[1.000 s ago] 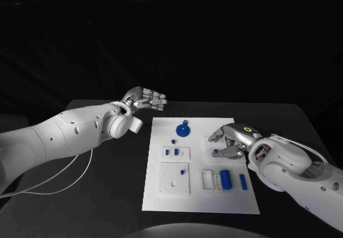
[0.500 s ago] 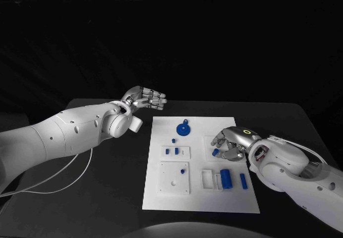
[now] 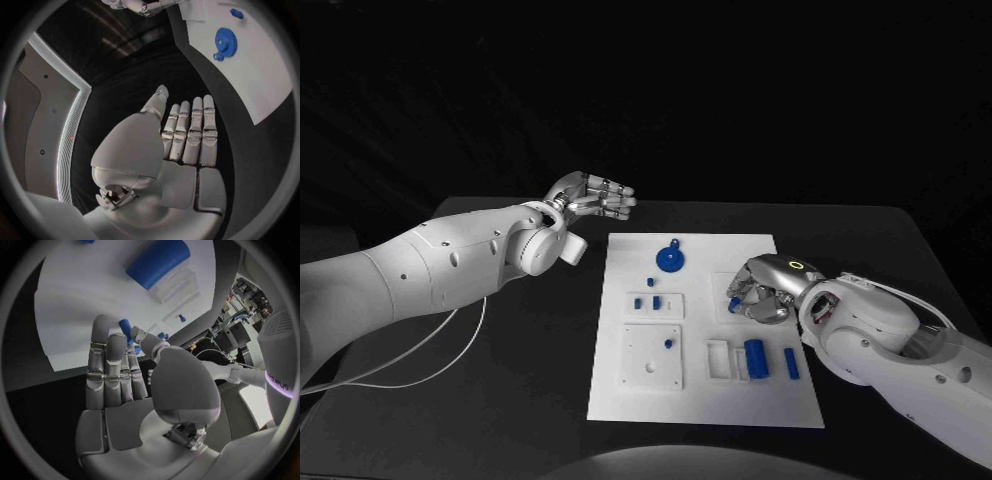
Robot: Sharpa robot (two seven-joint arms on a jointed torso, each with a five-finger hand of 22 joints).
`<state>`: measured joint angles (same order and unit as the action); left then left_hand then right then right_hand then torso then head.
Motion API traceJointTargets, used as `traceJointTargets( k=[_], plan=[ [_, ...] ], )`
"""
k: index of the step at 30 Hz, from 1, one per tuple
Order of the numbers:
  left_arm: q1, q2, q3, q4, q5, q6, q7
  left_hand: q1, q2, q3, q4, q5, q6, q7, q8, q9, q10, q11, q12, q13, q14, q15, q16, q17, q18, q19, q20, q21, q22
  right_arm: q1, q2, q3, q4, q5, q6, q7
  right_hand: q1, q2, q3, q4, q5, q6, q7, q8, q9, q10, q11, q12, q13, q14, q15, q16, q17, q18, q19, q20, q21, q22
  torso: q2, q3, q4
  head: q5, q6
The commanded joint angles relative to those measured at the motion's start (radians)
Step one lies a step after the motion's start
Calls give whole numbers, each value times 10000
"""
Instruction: Assemble the parts on the task board
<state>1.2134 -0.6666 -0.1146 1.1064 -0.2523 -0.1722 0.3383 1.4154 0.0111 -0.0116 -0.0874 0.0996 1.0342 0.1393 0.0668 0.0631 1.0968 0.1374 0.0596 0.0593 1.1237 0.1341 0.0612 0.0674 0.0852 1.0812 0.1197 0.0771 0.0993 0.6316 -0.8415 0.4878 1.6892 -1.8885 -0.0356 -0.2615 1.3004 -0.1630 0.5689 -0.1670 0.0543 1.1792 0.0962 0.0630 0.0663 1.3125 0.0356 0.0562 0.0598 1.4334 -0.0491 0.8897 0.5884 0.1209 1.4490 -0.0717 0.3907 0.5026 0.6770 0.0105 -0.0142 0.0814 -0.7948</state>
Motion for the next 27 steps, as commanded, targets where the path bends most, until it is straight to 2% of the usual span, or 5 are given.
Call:
traceJointTargets(
  k=[1, 11, 16, 23, 27],
  plan=[
    [-2, 8, 6, 4, 69, 130, 82, -19, 79, -53, -13, -16, -16, 49, -27, 7, -23, 16, 13, -12, -60, -7, 2, -8, 81, 68, -7, 55, -9, -17, 29, 1, 7, -171, 36, 5, -20, 108, -8, 7, -67, 93, -24, 0, -3, 71, -13, 30, 11, 5, -89, 40, 19, -215, -11, -109, 77, 48, -1, -3, 0, 3, -18],
    [-3, 5, 4, -2, 69, 141, 57, -19, 79, -53, -13, -16, -16, 49, -27, 7, -23, 16, 13, -12, -60, -7, 2, -8, 81, 68, -7, 55, -9, -49, 93, -14, -95, -277, 191, -97, -27, 198, -78, 8, -63, 232, -59, 6, 2, 176, -56, 32, 14, 9, -134, 3, 55, -266, -42, -156, 61, 112, -2, -5, 0, 4, -62],
    [-3, 2, 3, -7, 69, 136, 47, -19, 79, -53, -13, -16, -16, 49, -27, 7, -23, 16, 13, -12, -60, -7, 2, -8, 81, 68, -7, 55, -9, -56, 101, -26, -117, -388, 273, -227, -159, 137, 266, -8, 17, 288, -64, 3, 6, 219, -58, 33, 27, 14, -128, -15, 69, -246, -81, -146, 74, 200, -2, -2, -3, -2, -81],
    [-3, 11, 2, -14, 69, 146, 30, -19, 79, -53, -13, -16, -16, 49, -27, 7, -23, 16, 13, -12, -60, -7, 2, -8, 81, 68, -7, 55, -9, -59, 111, -85, -136, -487, 453, -402, -538, -79, 618, 25, 1221, 357, -84, 1, 8, 282, -67, 34, 28, 8, -144, -37, 49, -228, -143, -157, 132, 353, -4, -2, -4, -15, -99],
    [-3, 17, 2, -20, 69, 155, 16, -15, 93, -61, -10, -17, -20, 51, -29, 6, -26, 16, 12, -12, -63, -7, 1, -9, 82, 70, -7, 61, -27, -59, 134, -140, -138, -502, 439, -429, -639, -137, 654, 11, 1448, 340, -83, -1, 8, 271, -63, 33, 27, 8, -142, -51, 37, -224, -163, -155, 136, 401, -5, -2, -7, -12, -98]
  ],
)
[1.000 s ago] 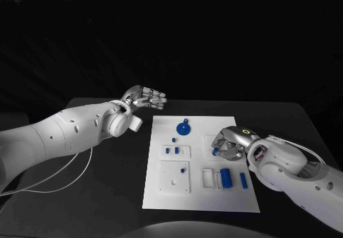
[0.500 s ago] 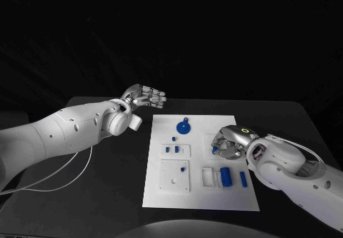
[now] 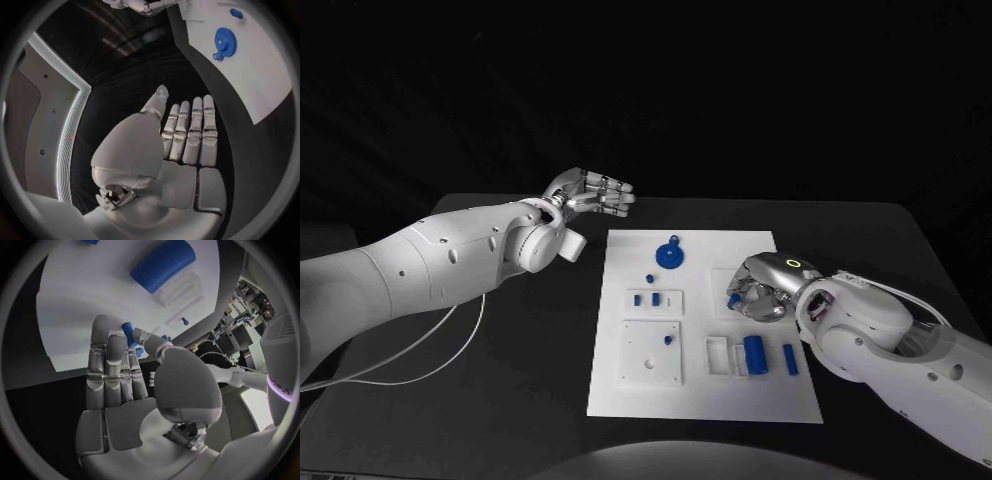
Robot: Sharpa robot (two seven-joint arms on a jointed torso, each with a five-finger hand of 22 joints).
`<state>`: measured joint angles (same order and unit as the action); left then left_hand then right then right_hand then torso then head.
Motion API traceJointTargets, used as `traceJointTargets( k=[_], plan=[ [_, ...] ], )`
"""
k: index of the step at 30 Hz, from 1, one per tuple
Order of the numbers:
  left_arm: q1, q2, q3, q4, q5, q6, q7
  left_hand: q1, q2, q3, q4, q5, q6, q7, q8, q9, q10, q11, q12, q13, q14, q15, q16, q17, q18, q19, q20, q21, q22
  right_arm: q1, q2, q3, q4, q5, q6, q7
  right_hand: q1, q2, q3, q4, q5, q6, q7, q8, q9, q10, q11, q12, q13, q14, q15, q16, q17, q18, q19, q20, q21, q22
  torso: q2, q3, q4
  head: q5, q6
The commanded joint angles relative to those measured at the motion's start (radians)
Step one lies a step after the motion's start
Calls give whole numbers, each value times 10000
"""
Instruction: Assemble the parts on the task board
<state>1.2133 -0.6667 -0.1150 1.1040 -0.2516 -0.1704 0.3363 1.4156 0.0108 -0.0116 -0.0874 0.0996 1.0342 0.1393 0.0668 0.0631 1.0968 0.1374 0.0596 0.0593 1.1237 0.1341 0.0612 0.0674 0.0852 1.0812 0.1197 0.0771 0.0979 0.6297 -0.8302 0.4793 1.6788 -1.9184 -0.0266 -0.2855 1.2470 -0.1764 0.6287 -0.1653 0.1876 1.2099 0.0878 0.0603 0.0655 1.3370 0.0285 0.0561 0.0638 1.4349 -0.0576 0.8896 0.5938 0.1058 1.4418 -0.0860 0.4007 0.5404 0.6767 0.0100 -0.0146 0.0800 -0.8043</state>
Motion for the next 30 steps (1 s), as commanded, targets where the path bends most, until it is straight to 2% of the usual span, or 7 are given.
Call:
traceJointTargets(
  k=[1, 6, 12, 17, 26, 30],
  plan=[
    [-1, 18, 6, 4, 62, 139, 33, -18, 96, -61, -10, -17, -20, 51, -29, 6, -26, 16, 12, -12, -63, -7, 1, -9, 82, 70, -7, 61, -13, -40, 26, -62, -33, -205, 340, -192, -109, -4, 57, -6, 135, 35, -1, 28, 17, 23, 10, 32, -13, -9, -59, -52, -19, -73, -90, -12, 36, 26, -2, 3, 0, 0, -5],
    [-1, 23, 5, 0, 62, 149, 20, -18, 96, -61, -10, -17, -20, 51, -29, 6, -26, 16, 12, -12, -63, -7, 1, -9, 82, 70, -7, 61, -13, -40, 72, -117, -50, -209, 304, -206, -155, -35, 108, -31, 393, 21, 4, 26, 16, 26, 13, 33, -13, -6, -60, -58, -27, -63, -104, -15, 45, 89, 1, 4, 7, -3, -15],
    [-1, 22, 4, -1, 62, 152, 13, -18, 96, -61, -10, -17, -20, 51, -29, 6, -26, 16, 12, -12, -63, -7, 1, -9, 82, 70, -7, 61, -13, -40, 110, -157, -68, -208, 246, -203, -162, 9, 160, -30, 407, 73, -8, 31, 23, 62, 1, 33, -12, -3, -69, -52, -27, -58, -106, -19, 49, 131, 4, 2, 5, 7, -30],
    [-1, 18, 4, -1, 62, 167, 0, -29, 104, -67, 6, -18, -26, 54, -28, 7, -32, 18, 13, -12, -63, -7, 2, -8, 83, 72, -5, 63, -26, -40, 120, -167, -54, -197, 58, -197, -7, 291, 658, -175, -299, 344, -62, 40, 53, 327, -62, 35, -3, 0, -111, -30, -15, -55, -110, -58, 90, 222, 2, 6, 2, 22, -40],
    [-1, 26, 2, -24, 62, 190, -31, -46, 110, -71, 21, -20, -29, 55, -28, 6, -33, 19, 13, -12, -63, -5, 1, -8, 84, 74, -5, 64, -27, -27, 7, -157, 165, 268, -95, -196, -161, 432, 850, -374, -657, 520, -108, 36, 65, 493, -113, 38, 1, 15, -144, -19, -21, -89, -78, -94, 58, 326, -9, 7, -4, 44, -27],
    [-1, 43, 1, -61, 62, 201, -47, -22, 110, -64, 12, -9, -19, 53, -27, 7, -39, 19, 13, -12, -68, -4, 0, -9, 84, 71, -5, 63, -34, 113, -63, -106, 322, 813, -80, -175, -168, 472, 811, -385, -732, 543, -114, 37, 69, 509, -121, 38, 0, 17, -145, -13, -20, -96, -55, -95, 22, 318, -7, 3, -14, 45, 2]
  ],
)
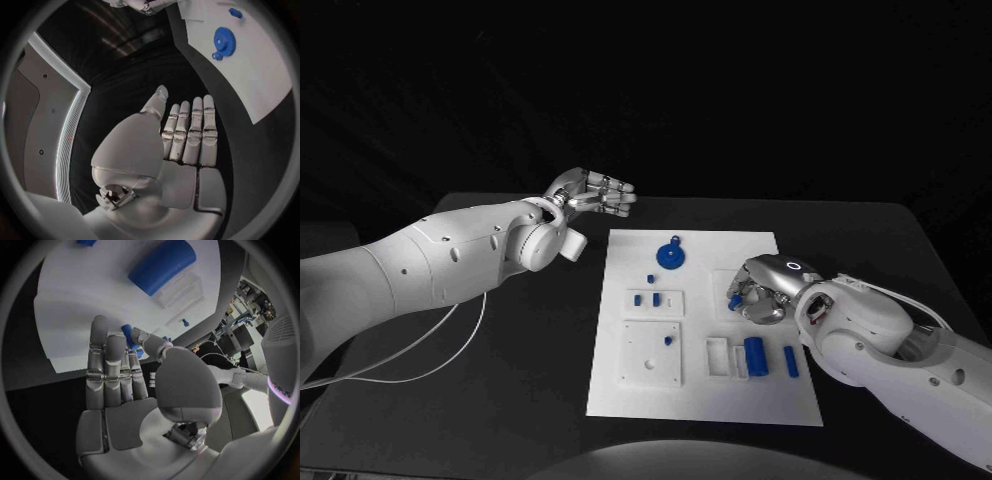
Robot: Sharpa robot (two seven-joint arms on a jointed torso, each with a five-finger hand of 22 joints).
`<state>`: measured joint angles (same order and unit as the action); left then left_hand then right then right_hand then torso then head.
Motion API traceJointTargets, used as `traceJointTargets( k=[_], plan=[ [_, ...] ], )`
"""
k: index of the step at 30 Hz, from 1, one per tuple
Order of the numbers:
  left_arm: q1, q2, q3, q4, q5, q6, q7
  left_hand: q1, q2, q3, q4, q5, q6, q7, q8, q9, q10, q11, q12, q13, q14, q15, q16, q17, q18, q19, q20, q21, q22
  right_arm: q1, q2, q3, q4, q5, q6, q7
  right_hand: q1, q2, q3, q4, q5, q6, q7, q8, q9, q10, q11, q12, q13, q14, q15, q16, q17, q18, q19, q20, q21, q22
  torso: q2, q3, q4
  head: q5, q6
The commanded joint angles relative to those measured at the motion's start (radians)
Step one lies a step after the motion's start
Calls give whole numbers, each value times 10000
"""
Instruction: Assemble the parts on the task board
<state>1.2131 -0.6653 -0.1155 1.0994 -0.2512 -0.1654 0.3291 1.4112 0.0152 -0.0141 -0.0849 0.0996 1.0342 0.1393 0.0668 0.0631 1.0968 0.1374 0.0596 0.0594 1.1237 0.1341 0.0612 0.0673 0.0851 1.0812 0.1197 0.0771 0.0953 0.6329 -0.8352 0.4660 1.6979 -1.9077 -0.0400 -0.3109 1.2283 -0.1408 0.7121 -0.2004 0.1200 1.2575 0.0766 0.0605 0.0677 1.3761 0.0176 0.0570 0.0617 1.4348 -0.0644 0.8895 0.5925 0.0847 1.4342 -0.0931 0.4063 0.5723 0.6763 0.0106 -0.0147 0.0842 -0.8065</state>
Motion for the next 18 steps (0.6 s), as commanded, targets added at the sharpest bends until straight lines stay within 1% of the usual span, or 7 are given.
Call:
traceJointTargets(
  k=[1, 6, 8, 12, 16, 18],
  plan=[
    [0, 33, 6, -26, 59, 151, 22, 23, 65, -39, -14, -9, -19, 53, -27, 7, -39, 19, 13, -12, -67, -4, 0, -8, 85, 71, -5, 63, -8, 120, -23, 42, 161, 814, 61, 84, 18, 131, -37, -43, -67, 66, -1, 33, 46, 124, -14, 29, 22, 20, -82, -11, -9, 115, 27, -28, -51, -5, -6, -3, -18, 8, 27],
    [0, 60, 4, -95, 59, 163, 5, 23, 65, -39, -14, -9, -19, 53, -27, 7, -39, 19, 13, -12, -67, -4, 0, -8, 85, 71, -5, 63, -8, 429, -100, 128, 372, 1370, 121, 105, -3, 173, -95, -88, -32, 74, -5, 34, 48, 129, -17, 29, 21, 18, -83, -14, -15, 126, 53, -30, -110, -11, -7, -6, -1, -1, 35],
    [0, 69, 2, -123, 59, 168, -3, 23, 65, -39, -14, -9, -19, 53, -27, 7, -39, 19, 13, -12, -67, -4, 0, -8, 85, 71, -5, 63, -8, 564, -130, 148, 458, 1544, 148, 114, -12, 179, -107, -92, -9, 77, -5, 35, 48, 130, -18, 29, 21, 17, -83, -15, -17, 129, 59, -30, -118, -8, -12, -7, -8, 3, 37],
    [0, 89, -3, -164, 59, 169, -12, 23, 65, -39, -14, -9, -19, 53, -27, 7, -39, 19, 13, -12, -67, -4, 0, -8, 85, 71, -5, 63, -8, 804, -177, 172, 650, 1817, 206, 163, -23, 207, -158, -126, 36, 82, -5, 35, 47, 138, -20, 29, 21, 20, -87, -19, -24, 141, 65, -33, -150, 3, -17, -18, -2, 14, 45],
    [0, 133, -9, -209, 59, 162, -14, 38, 55, -40, -20, -11, -12, 49, -28, 7, -38, 18, 12, -12, -70, -3, 1, -8, 85, 70, -4, 64, -19, 916, -103, 180, 781, 1908, 266, 224, -29, 234, -240, -152, 121, 82, -5, 34, 46, 136, -22, 28, 20, 15, -86, -29, -33, 145, 65, -32, -179, 18, -28, -31, 1, 52, 62],
    [-3, 163, -14, -235, 59, 158, -11, 38, 55, -40, -20, -11, -12, 49, -28, 7, -38, 18, 12, -12, -70, -3, 1, -8, 85, 70, -4, 64, -19, 939, -10, 158, 820, 1844, 288, 257, -29, 239, -244, -154, 119, 81, -4, 33, 46, 133, -20, 29, 20, 15, -86, -29, -33, 144, 65, -31, -181, 21, -43, -37, 3, 76, 49]
  ],
)
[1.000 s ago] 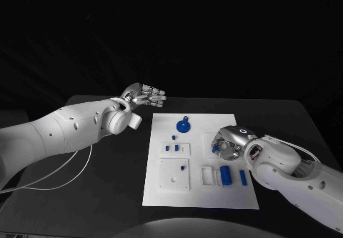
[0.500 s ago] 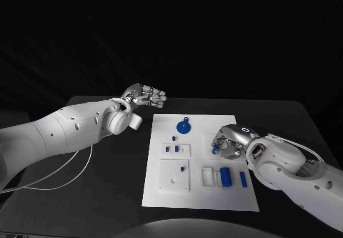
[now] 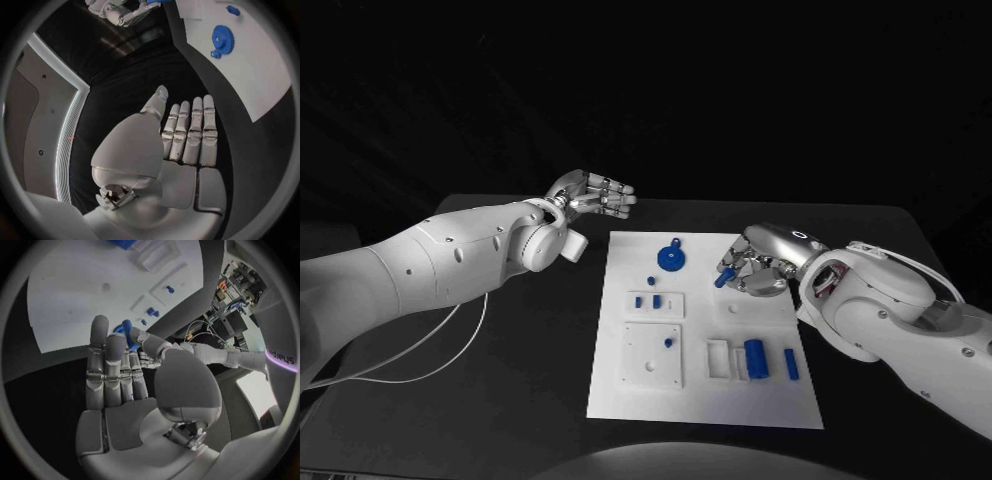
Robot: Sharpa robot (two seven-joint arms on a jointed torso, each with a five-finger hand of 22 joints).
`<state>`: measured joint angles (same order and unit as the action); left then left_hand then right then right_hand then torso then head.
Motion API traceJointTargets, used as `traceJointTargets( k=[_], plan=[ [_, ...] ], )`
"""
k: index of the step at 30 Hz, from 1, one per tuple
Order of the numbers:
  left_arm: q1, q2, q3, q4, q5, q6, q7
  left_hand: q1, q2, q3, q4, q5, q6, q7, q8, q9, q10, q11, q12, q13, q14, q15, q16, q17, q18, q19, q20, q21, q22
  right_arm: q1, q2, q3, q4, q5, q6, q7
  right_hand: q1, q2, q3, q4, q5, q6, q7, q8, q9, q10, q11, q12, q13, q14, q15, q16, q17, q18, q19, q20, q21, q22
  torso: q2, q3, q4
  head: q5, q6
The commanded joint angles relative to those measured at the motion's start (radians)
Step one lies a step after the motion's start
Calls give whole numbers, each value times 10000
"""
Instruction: Assemble the parts on the task board
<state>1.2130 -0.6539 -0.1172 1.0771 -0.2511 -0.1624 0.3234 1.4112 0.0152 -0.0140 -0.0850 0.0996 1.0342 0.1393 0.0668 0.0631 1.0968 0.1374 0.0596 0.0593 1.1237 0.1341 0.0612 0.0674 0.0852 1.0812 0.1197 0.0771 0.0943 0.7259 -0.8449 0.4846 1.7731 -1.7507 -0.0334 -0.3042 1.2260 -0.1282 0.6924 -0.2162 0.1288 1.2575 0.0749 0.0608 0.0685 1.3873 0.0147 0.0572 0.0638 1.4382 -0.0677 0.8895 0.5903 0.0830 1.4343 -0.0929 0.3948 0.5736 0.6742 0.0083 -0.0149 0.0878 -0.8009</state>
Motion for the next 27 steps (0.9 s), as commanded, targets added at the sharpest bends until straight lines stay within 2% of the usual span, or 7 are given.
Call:
traceJointTargets(
  k=[1, 5, 7, 12, 19, 22, 27],
  plan=[
    [-5, 68, -1, -29, 58, 125, 48, 38, 55, -40, -19, -11, -11, 49, -28, 7, -38, 19, 12, -12, -70, -4, 1, -9, 85, 70, -4, 64, -8, 19, 158, -84, 97, 217, 219, 215, -6, 113, -47, 4, 30, 81, 13, 30, 38, 22, 10, 27, -2, -20, -52, -29, -11, 161, 64, -33, -65, 8, -25, -11, 5, 50, -3],
    [-35, 167, -17, -146, 65, 108, 67, 38, 55, -40, -19, -11, -11, 49, -28, 7, -38, 19, 12, -12, -70, -4, 1, -9, 85, 70, -4, 64, -8, 43, 540, -612, 204, -387, 86, 326, 11, 142, -88, -17, 12, 88, 8, 32, 38, 28, 8, 27, -1, -23, -52, -29, -10, 147, 61, -30, -78, 32, -102, -31, -9, 161, -43],
    [-48, 200, -23, -190, 71, 108, 72, 38, 55, -40, -19, -11, -11, 49, -28, 7, -38, 19, 12, -12, -70, -4, 1, -9, 85, 70, -4, 64, -8, 46, 651, -797, 217, -573, 33, 355, 11, 142, -88, -17, 12, 88, 8, 32, 38, 28, 8, 27, -1, -23, -52, -29, -10, 147, 61, -30, -78, 32, -124, -33, -8, 202, -66],
    [-105, 338, -63, -384, 99, 127, 83, 43, 70, -32, -15, -3, -16, 51, -30, 6, -38, 20, 13, -12, -74, -3, 1, -9, 87, 72, -4, 67, -15, 51, 1064, -1465, 229, -1198, -163, 491, 11, 145, -79, -29, -37, 94, 9, 31, 38, 35, 7, 27, -1, -23, -50, -26, -9, 134, 66, -27, -89, 44, -194, -37, 12, 328, -100],
    [-146, 459, -123, -537, 119, 158, 87, 43, 70, -32, -15, -3, -16, 51, -30, 6, -38, 20, 13, -12, -74, -3, 1, -9, 87, 72, -4, 67, -15, 51, 1421, -2216, 180, -1582, -391, 697, 18, 142, -76, -43, -70, 100, 7, 31, 38, 36, 5, 27, -1, -22, -51, -24, -8, 127, 75, -29, -96, 51, -254, -63, -4, 409, -165],
    [-159, 495, -137, -559, 122, 180, 88, 43, 70, -32, -15, -3, -16, 51, -30, 6, -38, 20, 13, -12, -74, -3, 1, -9, 87, 72, -4, 67, -15, 46, 1535, -2463, 174, -1687, -475, 761, 27, 143, -80, -58, -94, 108, 8, 31, 37, 37, 6, 26, -1, -21, -51, -23, -8, 123, 81, -34, -107, 61, -265, -69, -27, 474, -206],
    [-189, 522, -148, -560, 123, 228, 90, 36, 89, -32, -12, -6, -17, 51, -29, 6, -41, 20, 12, -12, -78, -2, 1, -9, 89, 74, -3, 70, -19, 16, 1688, -2648, 189, -1780, -540, 832, 30, 145, -80, -59, -105, 106, 9, 29, 36, 38, 6, 27, -1, -22, -51, -25, -10, 119, 85, -31, -110, 66, -264, -52, 8, 529, -263]
  ],
)
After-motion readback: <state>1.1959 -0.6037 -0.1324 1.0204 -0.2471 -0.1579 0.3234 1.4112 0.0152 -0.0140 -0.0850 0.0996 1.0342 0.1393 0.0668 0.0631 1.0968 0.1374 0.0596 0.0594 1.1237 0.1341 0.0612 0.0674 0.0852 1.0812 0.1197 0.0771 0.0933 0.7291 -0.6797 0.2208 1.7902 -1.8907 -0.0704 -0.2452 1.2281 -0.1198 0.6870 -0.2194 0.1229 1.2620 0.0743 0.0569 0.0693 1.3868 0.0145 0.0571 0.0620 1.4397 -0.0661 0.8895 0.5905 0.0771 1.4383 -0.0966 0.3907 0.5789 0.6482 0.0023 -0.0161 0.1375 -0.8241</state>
